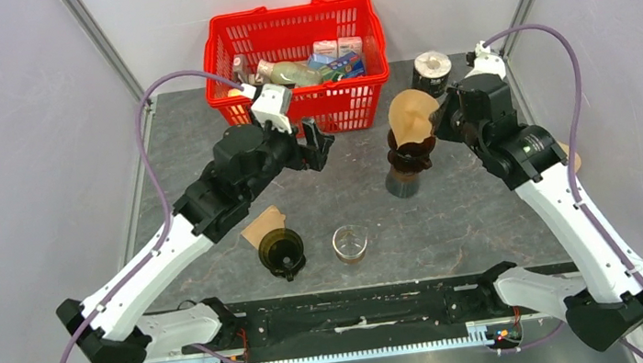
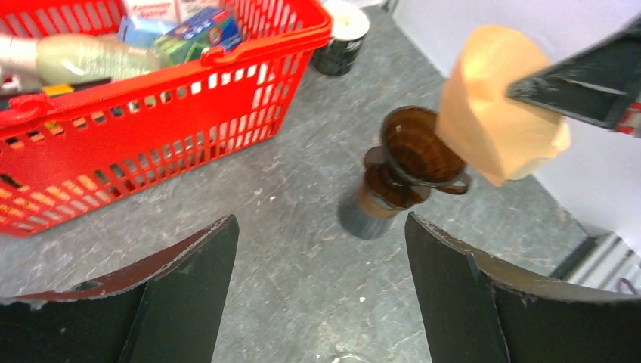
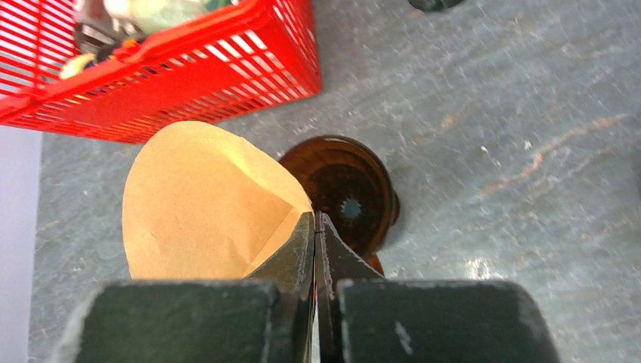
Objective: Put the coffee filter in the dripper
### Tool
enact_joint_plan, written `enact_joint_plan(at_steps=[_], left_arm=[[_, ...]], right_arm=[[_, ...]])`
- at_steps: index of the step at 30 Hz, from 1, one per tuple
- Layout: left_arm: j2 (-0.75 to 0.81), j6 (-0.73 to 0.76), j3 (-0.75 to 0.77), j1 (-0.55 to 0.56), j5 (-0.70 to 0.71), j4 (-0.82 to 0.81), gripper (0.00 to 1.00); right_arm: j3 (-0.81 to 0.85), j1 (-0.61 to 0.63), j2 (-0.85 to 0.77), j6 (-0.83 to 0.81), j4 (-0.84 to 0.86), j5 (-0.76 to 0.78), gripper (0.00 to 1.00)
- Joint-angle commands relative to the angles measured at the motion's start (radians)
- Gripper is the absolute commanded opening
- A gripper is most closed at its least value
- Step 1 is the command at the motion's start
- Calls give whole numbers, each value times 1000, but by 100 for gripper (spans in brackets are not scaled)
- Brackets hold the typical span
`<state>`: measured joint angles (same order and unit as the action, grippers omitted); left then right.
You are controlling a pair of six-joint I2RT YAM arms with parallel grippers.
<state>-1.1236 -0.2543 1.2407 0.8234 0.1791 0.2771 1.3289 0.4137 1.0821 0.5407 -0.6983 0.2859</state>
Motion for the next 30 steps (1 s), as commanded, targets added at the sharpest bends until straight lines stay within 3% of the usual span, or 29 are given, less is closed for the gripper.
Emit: enact_joint_plan(at_steps=[1, 16, 21, 26, 30], left_arm=[[-69, -58, 19, -35, 68, 3, 88], [-119, -101, -16, -78, 26, -16, 90], [-123, -102, -21, -79, 30, -16, 91], [-123, -101, -24, -79, 24, -18, 91], [-125, -102, -26, -79, 19, -19, 91]], right_arm=[[7, -46, 13, 14, -89, -48, 0], [-32, -148, 137, 38, -59, -157, 0], [-49, -164, 138, 37, -59, -165, 16], [-47, -165, 146, 20, -59, -173, 26], [-49, -166, 145, 8, -61, -173, 28]])
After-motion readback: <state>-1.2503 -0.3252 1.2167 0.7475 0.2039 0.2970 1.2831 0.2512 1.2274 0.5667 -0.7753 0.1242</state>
